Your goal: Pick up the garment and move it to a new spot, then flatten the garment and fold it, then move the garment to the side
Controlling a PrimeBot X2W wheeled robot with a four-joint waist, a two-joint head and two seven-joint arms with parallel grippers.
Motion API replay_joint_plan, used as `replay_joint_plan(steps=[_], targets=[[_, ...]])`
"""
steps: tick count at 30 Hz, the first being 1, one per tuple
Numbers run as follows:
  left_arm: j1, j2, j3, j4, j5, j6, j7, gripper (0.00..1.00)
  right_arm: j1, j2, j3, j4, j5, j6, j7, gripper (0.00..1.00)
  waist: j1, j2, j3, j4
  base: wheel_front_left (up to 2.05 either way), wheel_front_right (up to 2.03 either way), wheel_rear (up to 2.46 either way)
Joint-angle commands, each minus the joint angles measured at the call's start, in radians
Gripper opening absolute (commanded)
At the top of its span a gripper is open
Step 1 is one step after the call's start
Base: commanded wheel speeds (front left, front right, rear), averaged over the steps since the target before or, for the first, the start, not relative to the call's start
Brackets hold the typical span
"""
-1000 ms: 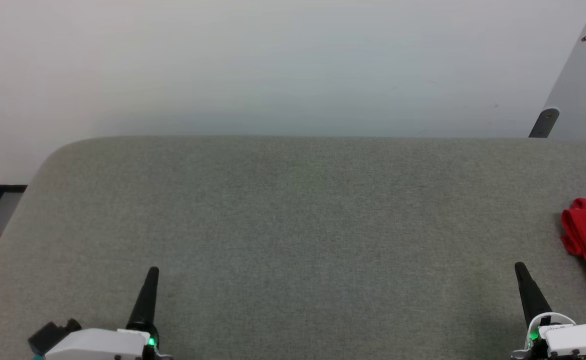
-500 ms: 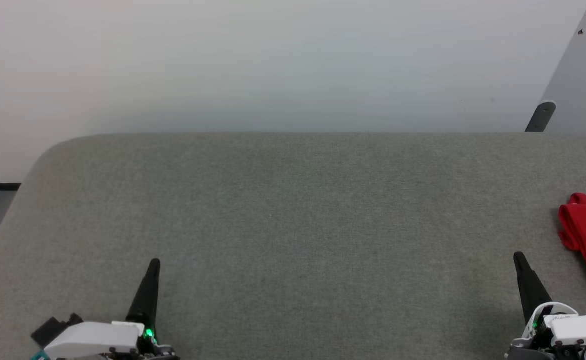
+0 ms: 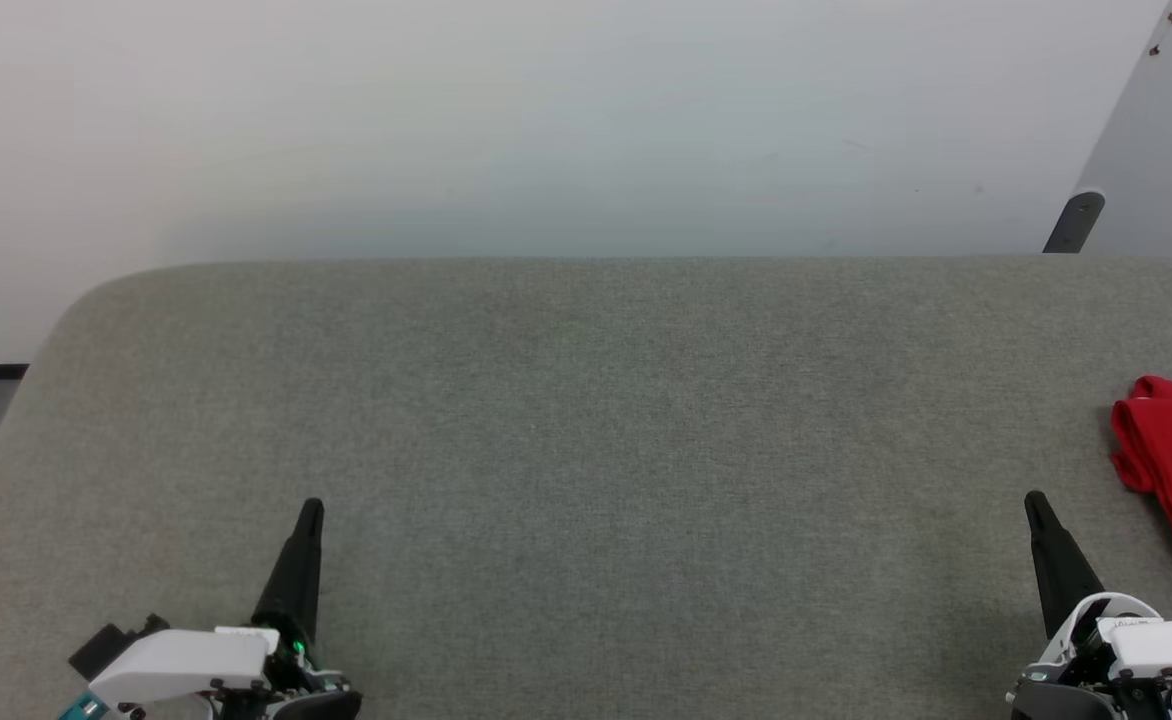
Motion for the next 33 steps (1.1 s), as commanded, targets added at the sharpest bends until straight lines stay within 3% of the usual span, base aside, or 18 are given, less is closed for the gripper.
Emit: replay_joint_plan(steps=[1, 33], targets=[[-0.011, -0.003, 0.004, 0.003, -0.013, -0.005, 0.003, 0.00, -0.016, 0.004, -0.001, 0.002, 0.017, 0.000, 0.006, 0.00, 0.0000, 0.0000, 0.001, -0.001, 0.00, 0.00, 0.00], [-0.019, -0.006, 0.008, 0.006, -0.039, -0.006, 0.013, 0.00, -0.019, 0.005, -0.001, 0.006, 0.042, 0.000, 0.010, 0.00, 0.0000, 0.0000, 0.005, -0.005, 0.00, 0.00, 0.00]])
